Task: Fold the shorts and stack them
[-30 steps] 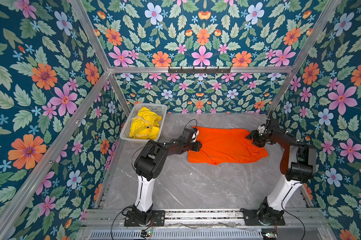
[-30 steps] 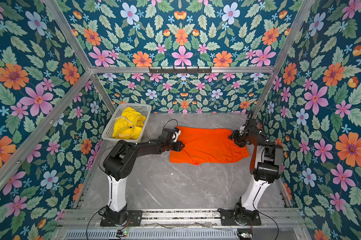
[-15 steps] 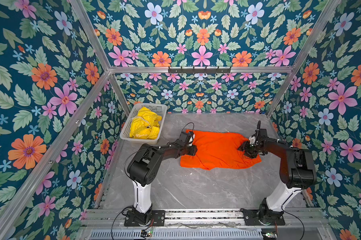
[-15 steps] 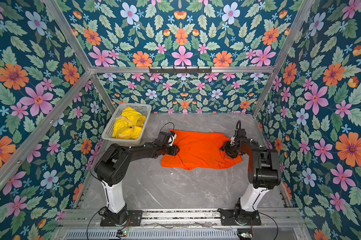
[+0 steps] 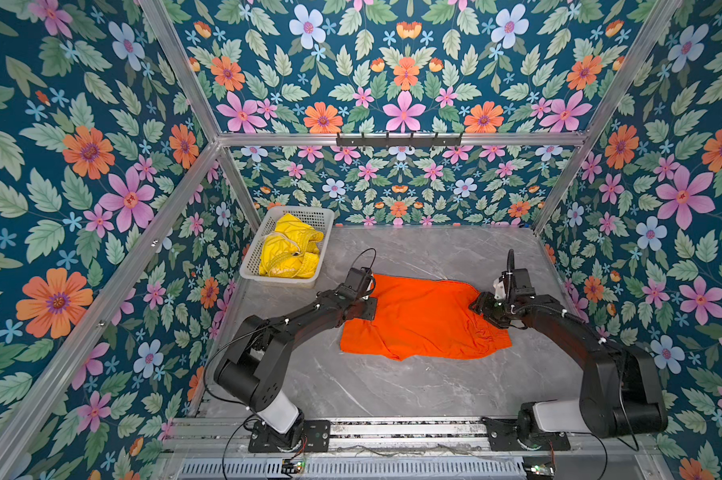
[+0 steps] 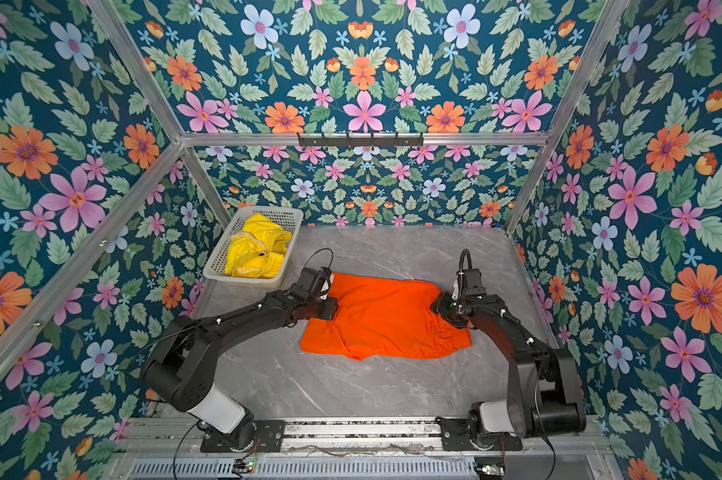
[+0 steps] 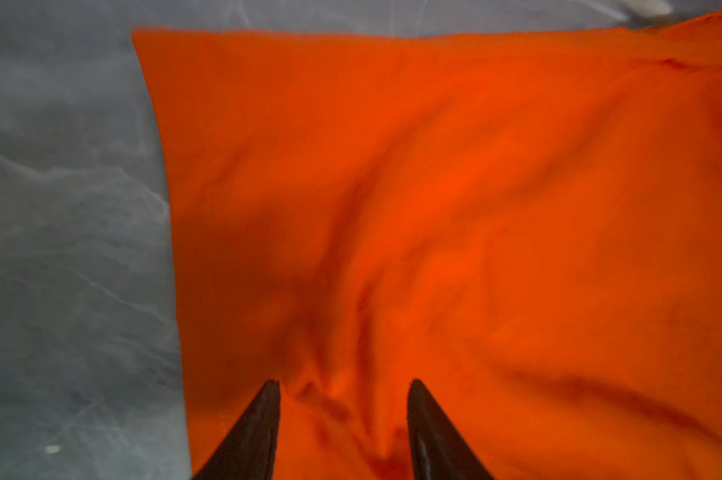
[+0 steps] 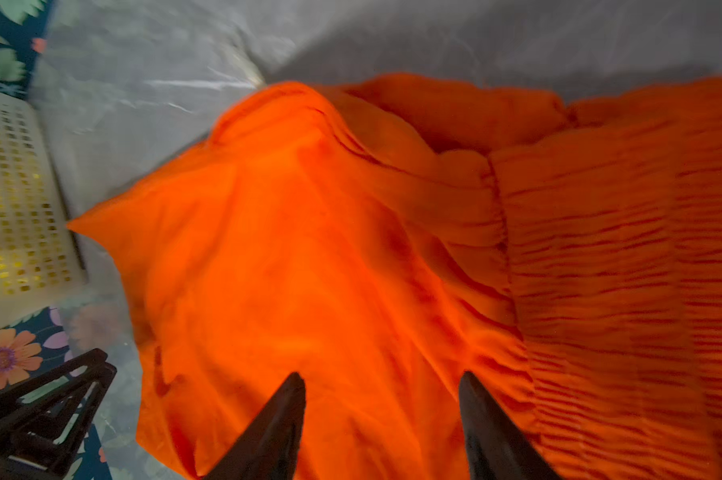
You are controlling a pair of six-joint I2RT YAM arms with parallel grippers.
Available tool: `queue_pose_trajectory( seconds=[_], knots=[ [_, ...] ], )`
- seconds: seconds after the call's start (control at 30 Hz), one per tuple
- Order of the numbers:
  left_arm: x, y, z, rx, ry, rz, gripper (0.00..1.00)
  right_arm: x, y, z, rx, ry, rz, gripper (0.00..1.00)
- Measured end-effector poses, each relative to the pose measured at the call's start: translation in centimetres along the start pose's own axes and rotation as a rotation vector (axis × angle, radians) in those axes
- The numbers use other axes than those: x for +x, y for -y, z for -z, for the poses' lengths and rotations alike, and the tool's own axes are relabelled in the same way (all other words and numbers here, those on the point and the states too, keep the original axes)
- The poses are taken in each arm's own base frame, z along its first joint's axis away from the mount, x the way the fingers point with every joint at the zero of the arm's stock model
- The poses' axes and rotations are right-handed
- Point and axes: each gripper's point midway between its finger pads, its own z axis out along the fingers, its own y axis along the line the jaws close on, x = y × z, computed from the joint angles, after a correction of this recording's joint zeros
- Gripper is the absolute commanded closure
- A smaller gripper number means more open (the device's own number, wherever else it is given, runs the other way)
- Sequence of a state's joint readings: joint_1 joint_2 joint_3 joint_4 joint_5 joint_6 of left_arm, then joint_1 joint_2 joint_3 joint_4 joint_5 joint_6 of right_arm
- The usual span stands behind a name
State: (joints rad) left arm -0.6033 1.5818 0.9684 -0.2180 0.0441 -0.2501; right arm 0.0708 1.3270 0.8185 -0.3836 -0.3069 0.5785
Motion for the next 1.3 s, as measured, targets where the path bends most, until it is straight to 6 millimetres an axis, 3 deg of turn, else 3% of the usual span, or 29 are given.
queue_pose_trajectory(
  seconds=[0.07, 0.17, 0.37, 0.47, 0.57, 0.77, 0.97, 1.13, 1.2, 1.3],
  knots=[
    [-1.6, 1.8, 1.0, 0.015, 0.044, -0.066, 0.42, -1.4, -0.3, 2.0, -0.022, 0.062, -0.003, 0.40],
    [-3.4, 5.4, 1.9, 0.050, 0.095, -0.190, 0.40, -2.8, 1.0, 4.2, -0.036, 0.119, -0.053, 0.39],
    [-4.0, 14.5, 0.8, 0.196, 0.139, -0.439, 0.40, -3.9, 5.3, 6.6, -0.030, 0.156, -0.155, 0.39],
    [-3.7, 19.6, -0.3, 0.309, 0.163, -0.540, 0.41, -4.0, 8.9, 7.2, -0.046, 0.175, -0.289, 0.39],
    [-2.5, 24.3, -1.5, 0.417, 0.169, -0.639, 0.40, -3.8, 11.0, 7.1, -0.099, 0.171, -0.392, 0.39],
    [0.6, 32.6, -2.4, 0.622, 0.193, -0.843, 0.37, -3.7, 12.7, 6.5, -0.192, 0.163, -0.501, 0.39],
    [3.2, 35.6, -4.2, 0.724, 0.184, -0.940, 0.34, -3.7, 12.8, 6.0, -0.220, 0.149, -0.512, 0.39],
    [4.7, 36.9, -5.8, 0.743, 0.189, -0.974, 0.33, -3.3, 12.9, 5.6, -0.225, 0.133, -0.524, 0.38],
    [5.2, 37.2, -6.6, 0.746, 0.190, -0.981, 0.37, -3.1, 13.0, 5.4, -0.228, 0.122, -0.531, 0.38],
    [5.8, 37.3, -7.8, 0.738, 0.186, -0.987, 0.51, -2.6, 13.3, 4.8, -0.225, 0.098, -0.549, 0.37]
  ],
)
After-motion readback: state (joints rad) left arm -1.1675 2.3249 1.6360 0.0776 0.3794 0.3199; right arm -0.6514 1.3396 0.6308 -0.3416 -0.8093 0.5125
